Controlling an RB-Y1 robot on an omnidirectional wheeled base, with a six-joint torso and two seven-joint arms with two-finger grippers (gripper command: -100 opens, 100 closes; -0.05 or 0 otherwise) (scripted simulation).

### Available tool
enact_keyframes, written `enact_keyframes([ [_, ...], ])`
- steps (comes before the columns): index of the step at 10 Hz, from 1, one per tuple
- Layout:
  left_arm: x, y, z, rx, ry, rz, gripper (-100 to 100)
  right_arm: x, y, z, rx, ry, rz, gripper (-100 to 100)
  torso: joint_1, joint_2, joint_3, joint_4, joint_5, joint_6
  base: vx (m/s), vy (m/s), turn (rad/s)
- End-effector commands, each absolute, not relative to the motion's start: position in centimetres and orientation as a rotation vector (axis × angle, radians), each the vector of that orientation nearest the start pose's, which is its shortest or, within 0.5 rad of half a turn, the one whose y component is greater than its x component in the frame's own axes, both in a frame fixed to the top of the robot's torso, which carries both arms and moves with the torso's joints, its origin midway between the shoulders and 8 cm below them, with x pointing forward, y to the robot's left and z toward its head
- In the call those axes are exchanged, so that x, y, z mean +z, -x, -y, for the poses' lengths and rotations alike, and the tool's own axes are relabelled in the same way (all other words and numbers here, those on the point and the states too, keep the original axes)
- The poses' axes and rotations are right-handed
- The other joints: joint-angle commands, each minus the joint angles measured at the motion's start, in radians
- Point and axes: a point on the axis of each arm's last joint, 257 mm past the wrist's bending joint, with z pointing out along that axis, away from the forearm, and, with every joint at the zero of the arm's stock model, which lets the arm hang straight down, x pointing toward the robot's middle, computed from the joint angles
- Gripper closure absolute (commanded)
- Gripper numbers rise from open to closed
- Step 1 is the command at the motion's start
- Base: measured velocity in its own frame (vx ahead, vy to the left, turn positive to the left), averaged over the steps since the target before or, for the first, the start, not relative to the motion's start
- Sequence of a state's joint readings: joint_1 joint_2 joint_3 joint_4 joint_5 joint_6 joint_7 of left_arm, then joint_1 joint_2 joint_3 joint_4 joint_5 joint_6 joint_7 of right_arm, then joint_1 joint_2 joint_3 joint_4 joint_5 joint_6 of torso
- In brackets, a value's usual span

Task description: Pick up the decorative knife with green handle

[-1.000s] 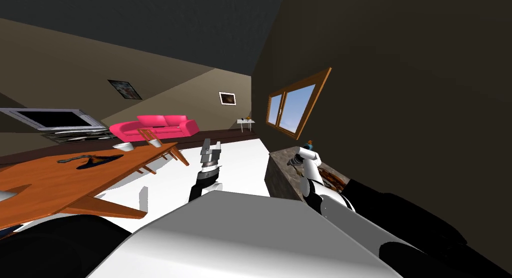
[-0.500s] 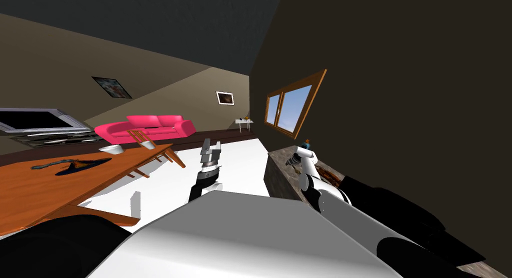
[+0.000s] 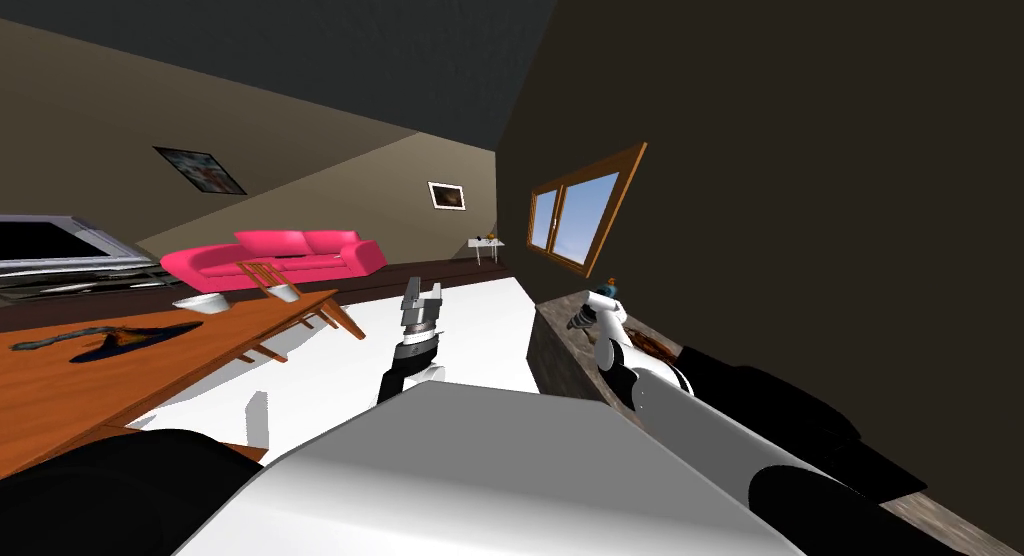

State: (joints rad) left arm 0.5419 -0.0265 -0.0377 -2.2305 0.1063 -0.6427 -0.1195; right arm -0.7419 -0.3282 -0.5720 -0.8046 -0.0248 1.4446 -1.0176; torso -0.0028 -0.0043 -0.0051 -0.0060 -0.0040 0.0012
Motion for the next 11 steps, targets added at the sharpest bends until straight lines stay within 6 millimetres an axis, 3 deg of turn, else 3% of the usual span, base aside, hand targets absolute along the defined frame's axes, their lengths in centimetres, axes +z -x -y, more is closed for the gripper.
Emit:
enact_keyframes([
  [1, 1.5, -32.4, -28.8, -1.278, 0.667, -0.509, 0, -35.5, -50.7, 39.5, -0.338, 3.142, 0.309, -100, 0.000, 0.000, 0.000, 0.000, 0.000, 0.000, -0.001, 0.037, -0.353],
  [3, 1.5, -32.4, -28.8, -1.278, 0.667, -0.509, 0, -34.5, -52.7, 37.7, -0.378, 3.119, 0.345, -100, 0.003, 0.000, 0.000, 0.000, 0.001, 0.000, -0.013, 0.053, -0.163],
  [7, 1.5, -32.4, -28.8, -1.278, 0.667, -0.509, 0, -36.9, -50.6, 36.6, -0.263, 3.091, 0.352, -100, -0.001, -0.001, -0.001, -0.001, 0.000, 0.000, -0.003, -0.002, 0.014],
  [8, 1.5, -32.4, -28.8, -1.278, 0.667, -0.509, 0, -35.3, -52.7, 37.1, -0.330, 3.119, 0.443, -100, -0.001, -0.001, -0.001, -0.001, 0.000, 0.000, -0.014, 0.042, -0.291],
  [11, 1.5, -32.4, -28.8, -1.278, 0.667, -0.509, 0, -32.6, -55.7, 36.3, -0.449, 3.117, 0.472, -100, -0.001, 0.001, 0.000, 0.000, 0.000, 0.000, -0.020, -0.017, -0.074],
])
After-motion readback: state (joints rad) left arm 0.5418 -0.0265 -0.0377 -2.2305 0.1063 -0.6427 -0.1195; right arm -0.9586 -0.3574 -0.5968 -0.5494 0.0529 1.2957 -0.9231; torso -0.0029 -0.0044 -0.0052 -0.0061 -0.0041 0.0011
